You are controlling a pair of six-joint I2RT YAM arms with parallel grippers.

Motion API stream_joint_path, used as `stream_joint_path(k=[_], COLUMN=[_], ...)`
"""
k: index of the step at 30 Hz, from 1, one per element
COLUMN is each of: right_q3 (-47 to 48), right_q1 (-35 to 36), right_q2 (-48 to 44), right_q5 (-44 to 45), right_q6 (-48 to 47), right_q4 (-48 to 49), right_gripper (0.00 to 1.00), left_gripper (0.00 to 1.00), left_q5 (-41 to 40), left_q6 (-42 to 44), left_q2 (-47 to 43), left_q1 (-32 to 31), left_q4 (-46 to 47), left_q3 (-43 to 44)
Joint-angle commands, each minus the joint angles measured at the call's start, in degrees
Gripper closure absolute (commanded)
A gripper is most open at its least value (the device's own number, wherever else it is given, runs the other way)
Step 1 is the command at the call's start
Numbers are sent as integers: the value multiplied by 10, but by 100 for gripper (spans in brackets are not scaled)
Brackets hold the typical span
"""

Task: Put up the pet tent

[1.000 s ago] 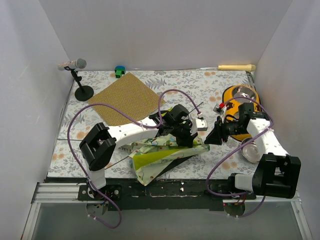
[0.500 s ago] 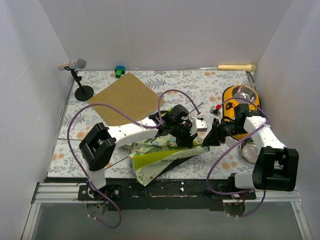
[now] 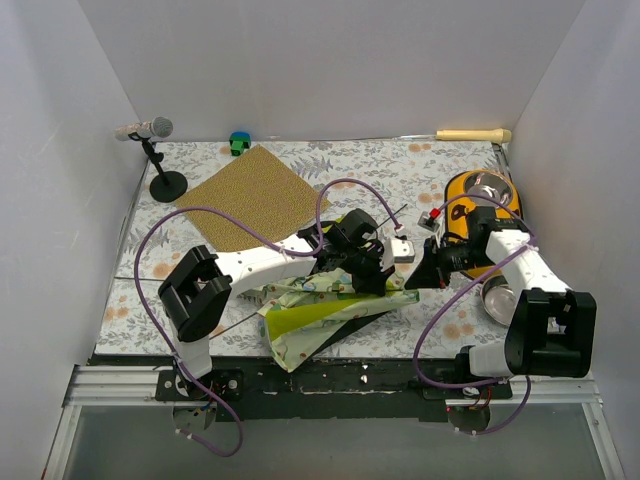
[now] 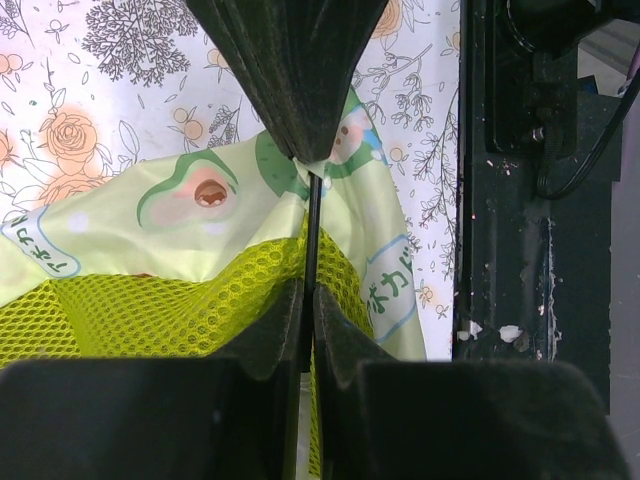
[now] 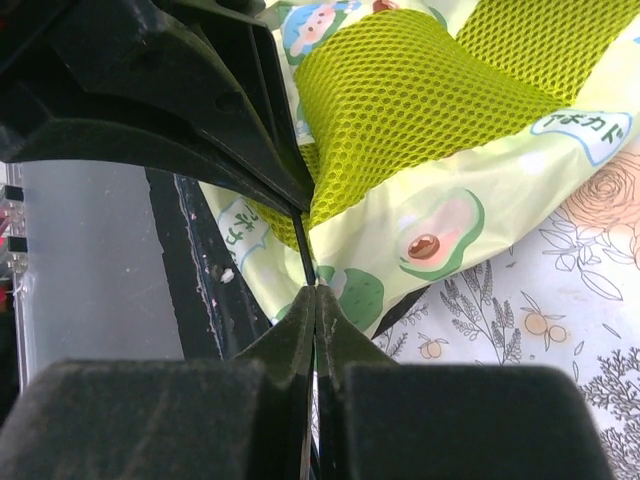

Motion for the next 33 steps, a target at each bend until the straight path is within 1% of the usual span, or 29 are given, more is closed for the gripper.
stream_joint_path(k=[1,9,14,19,22,23,25,29,32,33], right_q3=[29,28,7,4,6,10,18,27,30,30], right_q1=[23,63,69,71,71,69,57,36,28,28], right_q2=[7,7,10,32,35,37,43,49,50,51], right_q5=[-35,-46,-39,-41,-18,-7,10,30,42,42], right_q6=[8,76,131,148,146,130,96,45,34,31], right_q4=[-1,46,107,119,117,104,73,42,42,42], right_gripper=[99,99,99,99,99,99,99,99,99,99], left_gripper=[100,100,100,100,100,96,68,45,31,25], left_q5=[14,8,3,-15,-19,-21,-28,-19,-12,-5], left_q6=[-1,9,-3,-21,-18,-15,-3,-7,-12,-12], left_q2=[-22,-8,-22,-37,-26,-25,-31,-86,-130,-145], left_q1=[0,-12,-16,-18,-19,-19,-17,10,36,48], left_q4=[11,43,106,178,174,158,118,67,29,11], left_q3=[12,27,12,-12,-1,5,12,-10,-20,-21])
